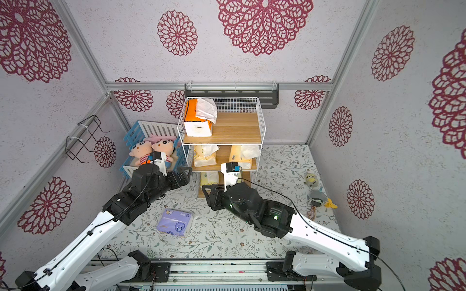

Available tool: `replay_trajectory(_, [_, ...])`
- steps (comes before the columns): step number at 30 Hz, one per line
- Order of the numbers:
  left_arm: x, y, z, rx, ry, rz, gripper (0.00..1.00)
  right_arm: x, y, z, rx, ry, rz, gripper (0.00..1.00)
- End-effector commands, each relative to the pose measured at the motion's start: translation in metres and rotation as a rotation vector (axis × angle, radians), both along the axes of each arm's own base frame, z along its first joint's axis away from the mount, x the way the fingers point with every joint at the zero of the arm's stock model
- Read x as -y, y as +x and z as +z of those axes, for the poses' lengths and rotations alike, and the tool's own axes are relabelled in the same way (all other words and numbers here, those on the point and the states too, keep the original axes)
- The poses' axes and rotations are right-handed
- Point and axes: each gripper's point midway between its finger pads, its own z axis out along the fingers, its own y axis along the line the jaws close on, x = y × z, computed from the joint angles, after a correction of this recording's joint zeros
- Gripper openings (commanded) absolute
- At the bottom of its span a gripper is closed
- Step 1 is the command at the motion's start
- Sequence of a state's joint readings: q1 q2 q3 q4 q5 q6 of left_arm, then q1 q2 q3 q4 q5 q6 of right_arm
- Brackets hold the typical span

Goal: Remove the tissue boxes from the shelf
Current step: Pick up a box of tissues from the shelf.

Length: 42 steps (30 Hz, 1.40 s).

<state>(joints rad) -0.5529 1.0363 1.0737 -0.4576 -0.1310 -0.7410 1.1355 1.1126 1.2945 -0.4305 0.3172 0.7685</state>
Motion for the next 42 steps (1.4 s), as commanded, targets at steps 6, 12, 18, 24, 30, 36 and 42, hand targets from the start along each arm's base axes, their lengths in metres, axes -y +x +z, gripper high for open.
replay_trajectory(6, [0.016,0.014,0.035,0.105,-0.067,-0.035,0.97,0.015,0.033,0.117,0.188,-0.033,-0.188,0.58])
replay_trajectory(12, [0.027,0.015,0.02,0.091,-0.084,-0.071,0.97,0.02,0.083,0.152,0.203,-0.03,-0.311,0.61])
replay_trajectory(18, [0.024,0.013,0.022,0.128,-0.049,-0.078,0.97,0.024,0.13,0.147,0.161,-0.006,-0.389,0.62])
replay_trajectory(24, [0.025,0.011,0.02,0.127,-0.02,-0.104,0.97,0.032,0.165,0.134,0.106,-0.002,-0.43,0.62])
replay_trajectory(30, [0.035,0.01,0.013,0.12,-0.012,-0.161,0.97,0.023,0.177,0.138,0.115,0.041,-0.391,0.61])
replay_trajectory(36, [0.034,0.01,0.006,0.105,-0.009,-0.155,0.97,0.0,0.18,0.132,0.099,0.057,-0.306,0.6])
replay_trajectory(42, [0.032,0.011,0.001,0.099,0.0,-0.145,0.97,-0.011,0.19,0.124,0.091,0.05,-0.302,0.59])
